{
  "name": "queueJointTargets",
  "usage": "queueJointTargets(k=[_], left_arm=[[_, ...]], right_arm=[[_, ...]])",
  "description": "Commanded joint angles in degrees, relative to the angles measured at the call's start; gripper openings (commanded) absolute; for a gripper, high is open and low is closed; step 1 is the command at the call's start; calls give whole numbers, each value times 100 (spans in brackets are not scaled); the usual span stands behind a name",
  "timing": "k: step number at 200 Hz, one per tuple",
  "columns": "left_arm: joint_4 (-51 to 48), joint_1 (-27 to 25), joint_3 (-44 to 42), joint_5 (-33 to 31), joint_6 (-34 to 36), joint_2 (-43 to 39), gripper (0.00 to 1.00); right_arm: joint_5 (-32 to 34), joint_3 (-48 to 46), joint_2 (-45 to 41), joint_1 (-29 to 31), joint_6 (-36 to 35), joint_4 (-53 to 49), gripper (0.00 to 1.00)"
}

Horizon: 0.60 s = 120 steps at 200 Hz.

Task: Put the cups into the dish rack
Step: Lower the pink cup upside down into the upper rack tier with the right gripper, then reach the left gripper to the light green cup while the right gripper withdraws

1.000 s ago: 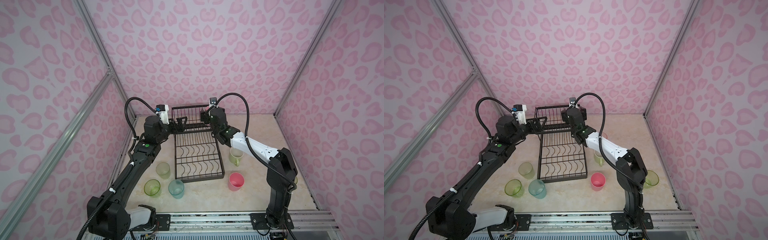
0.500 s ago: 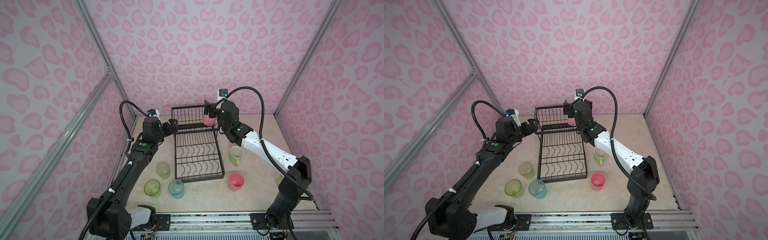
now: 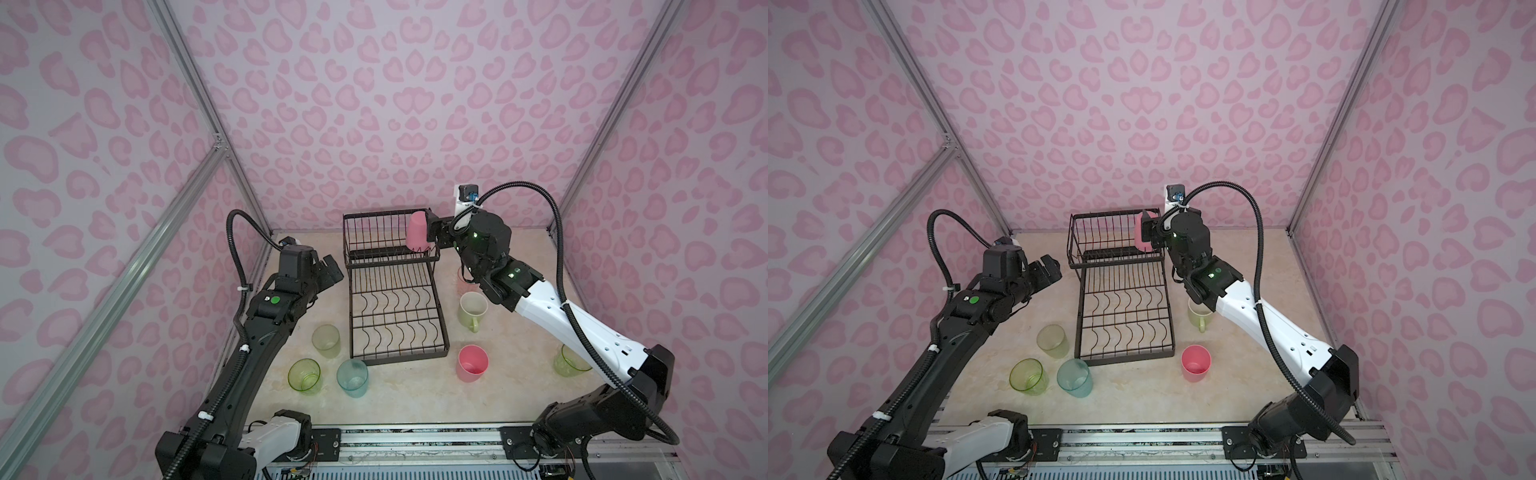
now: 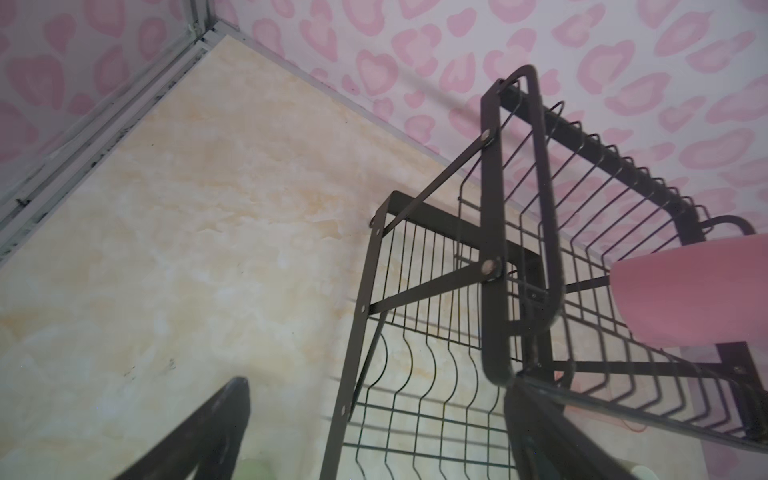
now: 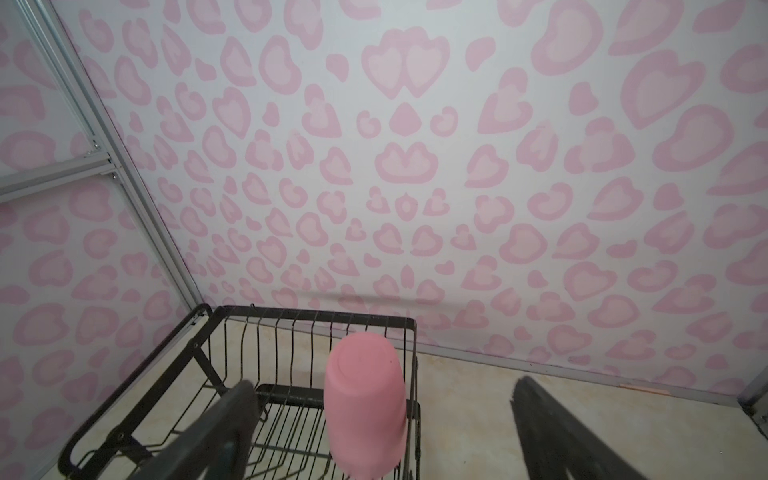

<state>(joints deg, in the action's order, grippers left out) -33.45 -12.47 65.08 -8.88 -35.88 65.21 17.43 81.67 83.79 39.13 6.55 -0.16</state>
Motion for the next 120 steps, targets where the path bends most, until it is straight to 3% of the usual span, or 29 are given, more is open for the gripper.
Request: queueJointTargets(k=[1,30,46,67,93,120], left_arm=[[-782,15,-69,-300,10,-104,97],[-1277,67,-301,-196,86,-158,94],[-1578,77,-393,-109,221,-149,85],[-2016,87,-498,-174,352,-190,81],[-2174,185,-877,-160,344,-465,78],[-2236,256,-1113,-137,438,-519,75]], right_arm=[[-162,-337,-231,40,-98,-412,93],[-320,-934,-605,42,-30,-459,92],[-145,-1028,-696,27,-129,-442,92],[-2,-1157,-798,-101,-200,-570,92],[-730,-1824,-1277,-274,-20,-123,91],[-937,-2250,-1581,-442,-10,85,92]])
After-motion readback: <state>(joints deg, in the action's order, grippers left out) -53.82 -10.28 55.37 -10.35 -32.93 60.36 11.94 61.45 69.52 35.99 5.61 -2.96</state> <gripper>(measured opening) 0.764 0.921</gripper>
